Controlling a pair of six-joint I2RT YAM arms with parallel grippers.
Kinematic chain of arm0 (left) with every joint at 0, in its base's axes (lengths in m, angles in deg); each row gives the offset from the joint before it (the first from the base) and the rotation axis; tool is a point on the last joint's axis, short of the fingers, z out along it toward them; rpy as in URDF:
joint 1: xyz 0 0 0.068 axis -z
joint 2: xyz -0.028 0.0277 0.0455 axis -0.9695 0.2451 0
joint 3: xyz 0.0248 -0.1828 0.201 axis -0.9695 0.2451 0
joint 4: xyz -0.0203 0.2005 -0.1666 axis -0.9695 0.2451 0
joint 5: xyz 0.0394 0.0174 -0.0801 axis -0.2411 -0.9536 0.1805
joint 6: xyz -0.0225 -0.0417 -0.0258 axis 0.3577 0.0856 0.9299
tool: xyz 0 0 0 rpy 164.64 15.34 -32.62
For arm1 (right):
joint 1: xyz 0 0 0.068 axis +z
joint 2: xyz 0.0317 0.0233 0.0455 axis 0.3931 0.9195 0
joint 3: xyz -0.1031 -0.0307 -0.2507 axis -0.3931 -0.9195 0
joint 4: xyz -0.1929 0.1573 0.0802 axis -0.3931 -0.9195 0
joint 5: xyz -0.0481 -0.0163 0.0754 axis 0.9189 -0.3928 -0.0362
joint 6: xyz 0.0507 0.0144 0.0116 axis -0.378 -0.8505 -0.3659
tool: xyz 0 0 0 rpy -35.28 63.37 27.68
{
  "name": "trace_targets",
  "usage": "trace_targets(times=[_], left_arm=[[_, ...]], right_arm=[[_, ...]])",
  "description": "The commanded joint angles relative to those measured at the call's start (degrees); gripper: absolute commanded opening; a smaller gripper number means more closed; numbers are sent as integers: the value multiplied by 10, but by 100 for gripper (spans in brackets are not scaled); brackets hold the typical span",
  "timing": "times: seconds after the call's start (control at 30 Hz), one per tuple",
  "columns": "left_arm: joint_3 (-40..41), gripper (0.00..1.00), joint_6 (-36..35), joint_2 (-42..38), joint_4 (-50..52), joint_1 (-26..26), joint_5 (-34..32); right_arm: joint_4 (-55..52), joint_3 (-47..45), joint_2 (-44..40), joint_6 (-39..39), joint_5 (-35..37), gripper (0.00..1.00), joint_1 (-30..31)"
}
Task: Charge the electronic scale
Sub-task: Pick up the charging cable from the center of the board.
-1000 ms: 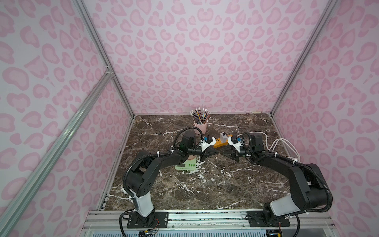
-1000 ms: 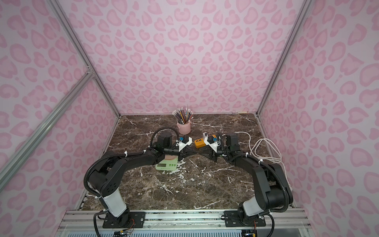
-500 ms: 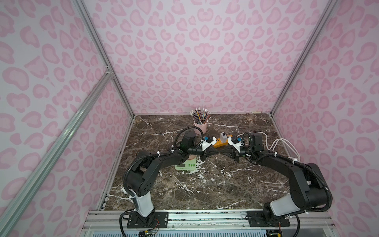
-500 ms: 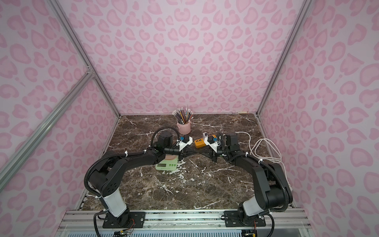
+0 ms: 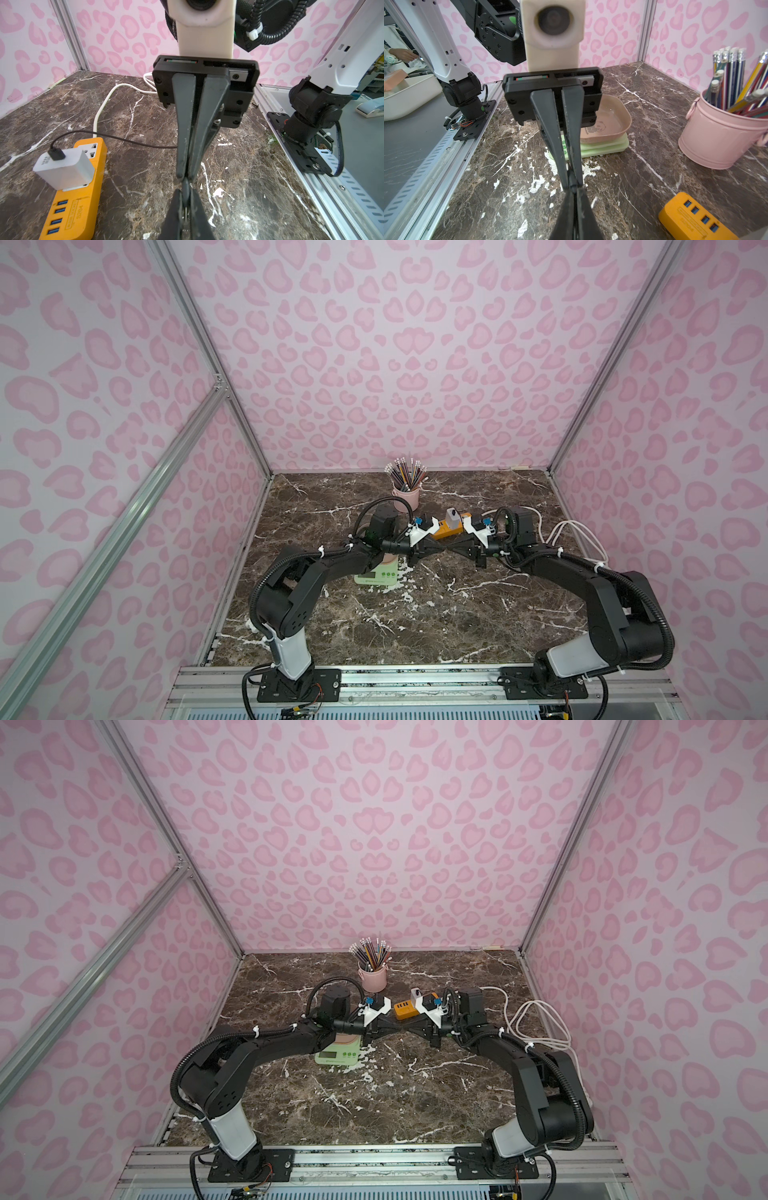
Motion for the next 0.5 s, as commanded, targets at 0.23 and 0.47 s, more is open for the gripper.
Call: trace_targets(times=[0.23, 0.47], left_arm=[[15, 16, 29, -20, -43, 2, -12], [89, 52, 140, -106, -124, -31, -110]], right_arm=[[4, 8, 0, 9, -11, 0, 4], [-5, 27, 26, -24, 0, 0, -1]])
